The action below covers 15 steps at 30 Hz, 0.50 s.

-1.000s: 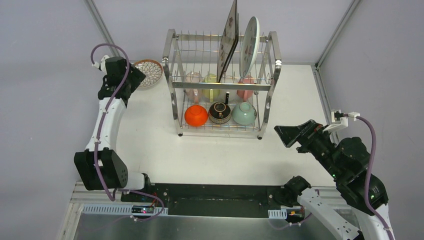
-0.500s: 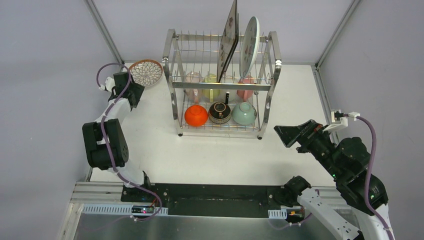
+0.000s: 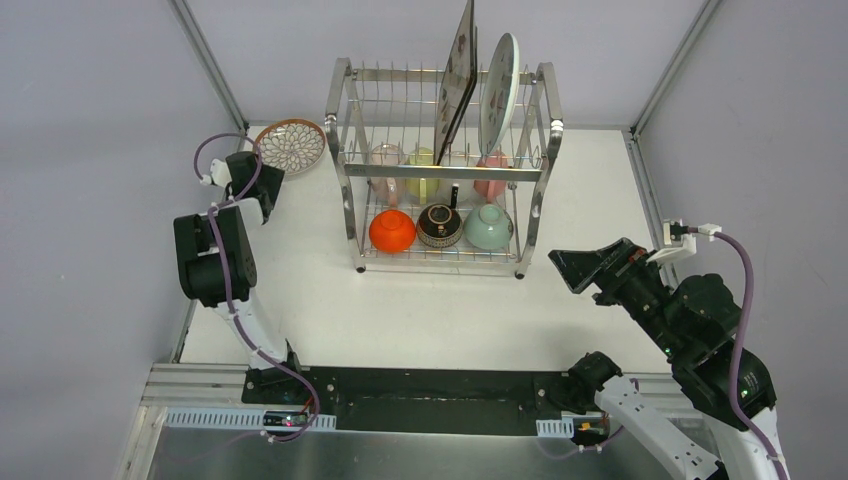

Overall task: Load the mixed dishes into the dish rack
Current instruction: Move the plate to the center of the board.

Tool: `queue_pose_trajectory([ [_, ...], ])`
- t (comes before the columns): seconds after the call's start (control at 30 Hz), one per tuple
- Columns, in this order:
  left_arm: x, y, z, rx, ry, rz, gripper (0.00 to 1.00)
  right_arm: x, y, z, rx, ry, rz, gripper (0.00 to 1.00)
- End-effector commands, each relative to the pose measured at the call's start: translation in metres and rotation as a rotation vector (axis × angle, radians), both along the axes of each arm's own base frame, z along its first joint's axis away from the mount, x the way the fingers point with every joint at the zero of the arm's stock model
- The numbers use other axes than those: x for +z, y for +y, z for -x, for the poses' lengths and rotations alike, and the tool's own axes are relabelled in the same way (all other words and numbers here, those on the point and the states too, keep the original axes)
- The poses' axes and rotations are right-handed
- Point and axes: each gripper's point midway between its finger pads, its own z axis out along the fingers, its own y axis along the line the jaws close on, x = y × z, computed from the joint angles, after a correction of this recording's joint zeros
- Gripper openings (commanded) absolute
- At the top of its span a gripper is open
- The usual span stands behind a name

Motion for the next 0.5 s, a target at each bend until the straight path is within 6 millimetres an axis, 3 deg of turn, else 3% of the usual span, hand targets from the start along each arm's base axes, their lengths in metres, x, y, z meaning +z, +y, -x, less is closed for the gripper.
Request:
queue_pose_trajectory([
  [0.0,0.034,0.003,-0.026,-0.037,-0.151,-0.049,0.55,0.015,0.000,-0.003,-0.013,-0.029,-0.020,1.00],
  [0.27,-0.003,0.006,-0.040,-0.019,-0.110,0.002,0.53,0.010,0.001,-0.008,-0.025,-0.016,-0.030,1.00],
  [0.47,-0.020,-0.002,-0.054,-0.061,-0.097,0.050,0.48,0.007,0.001,-0.013,-0.041,-0.002,-0.008,1.00],
])
